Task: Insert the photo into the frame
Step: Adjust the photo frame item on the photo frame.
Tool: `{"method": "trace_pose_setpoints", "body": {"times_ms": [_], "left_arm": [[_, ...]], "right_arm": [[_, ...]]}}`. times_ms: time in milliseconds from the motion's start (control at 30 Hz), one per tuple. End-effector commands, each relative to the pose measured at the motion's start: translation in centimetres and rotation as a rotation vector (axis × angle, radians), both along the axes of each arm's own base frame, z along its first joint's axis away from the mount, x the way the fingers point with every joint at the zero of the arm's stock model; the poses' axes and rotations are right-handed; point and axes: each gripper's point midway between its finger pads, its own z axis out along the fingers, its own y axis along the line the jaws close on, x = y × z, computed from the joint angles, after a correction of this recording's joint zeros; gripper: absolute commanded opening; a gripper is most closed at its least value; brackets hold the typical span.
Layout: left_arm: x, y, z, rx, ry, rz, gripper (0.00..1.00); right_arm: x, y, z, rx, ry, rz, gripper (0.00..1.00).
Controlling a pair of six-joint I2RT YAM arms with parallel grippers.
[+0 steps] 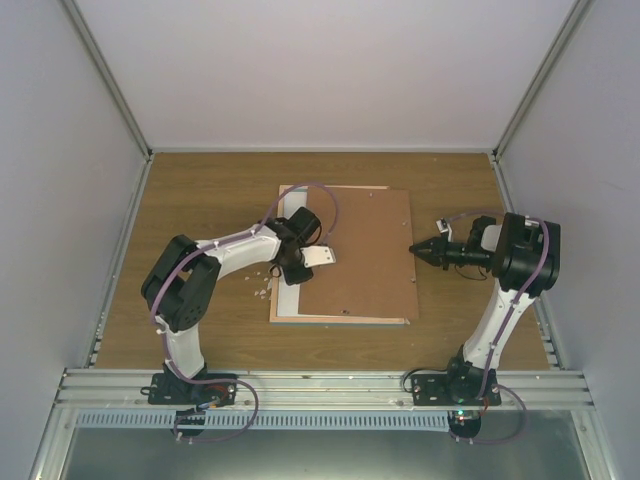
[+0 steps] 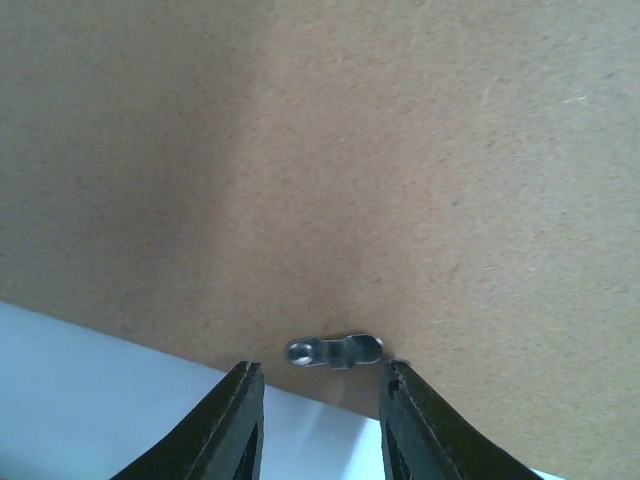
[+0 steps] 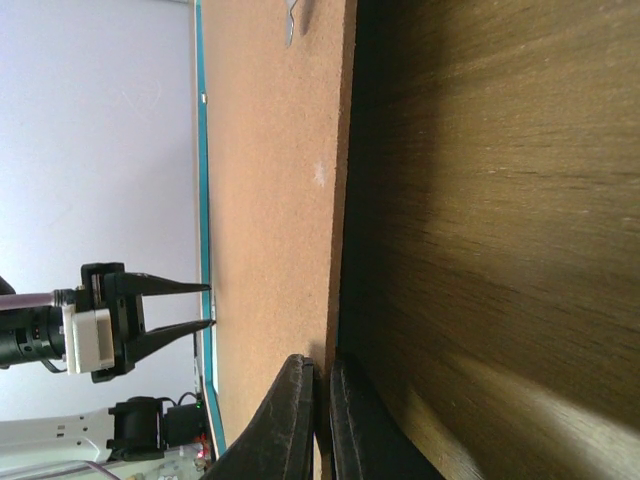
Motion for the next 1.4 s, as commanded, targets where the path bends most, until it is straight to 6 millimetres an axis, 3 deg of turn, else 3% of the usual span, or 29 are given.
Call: {"method": "trace_pose_setpoints", "body": {"times_ms": [0, 133, 267, 333, 500, 633, 1000, 1367], "left_arm": [[0.0, -1.3, 1.7, -0.065, -0.001, -0.015, 0.35], [2.4, -2.0, 4.9, -0.188, 0.004, 0.032, 0.36], [7.4, -1.3, 8.8, -0.329, -0.015, 0.150, 0.48], [10.0, -0.7, 9.7, -0.371, -0.043, 0.214, 0.52], [15.8, 0.1, 10.0, -0.355, -0.191, 0.280, 0.56], [19.0, 0.2, 8.6, -0.328, -0.209, 0.314, 0.56], [23.3, -0.4, 5.4, -0.288, -0.246, 0.329, 0.56], [23.5, 0.6, 3.1, -0.207, -0.252, 0.321, 0.54]], "right_arm": [[-0.2, -1.0, -2.9, -0.107, 0.017, -0.008, 0.01], [-0.2, -1.0, -2.9, -0.108, 0.019, -0.007, 0.01], [-0.1, -1.1, -2.8, -0.109, 0.015, -0.007, 0.01], [-0.1, -1.1, -2.8, -0.109, 0.013, -0.005, 0.01], [-0.1, -1.0, -2.8, -0.109, 0.011, -0.002, 0.01], [-0.1, -1.0, -2.6, -0.114, 0.008, 0.001, 0.01], [-0.3, -0.7, -2.4, -0.128, -0.002, 0.012, 0.01], [-0.3, -0.7, -2.3, -0.132, -0.004, 0.014, 0.01]]}}
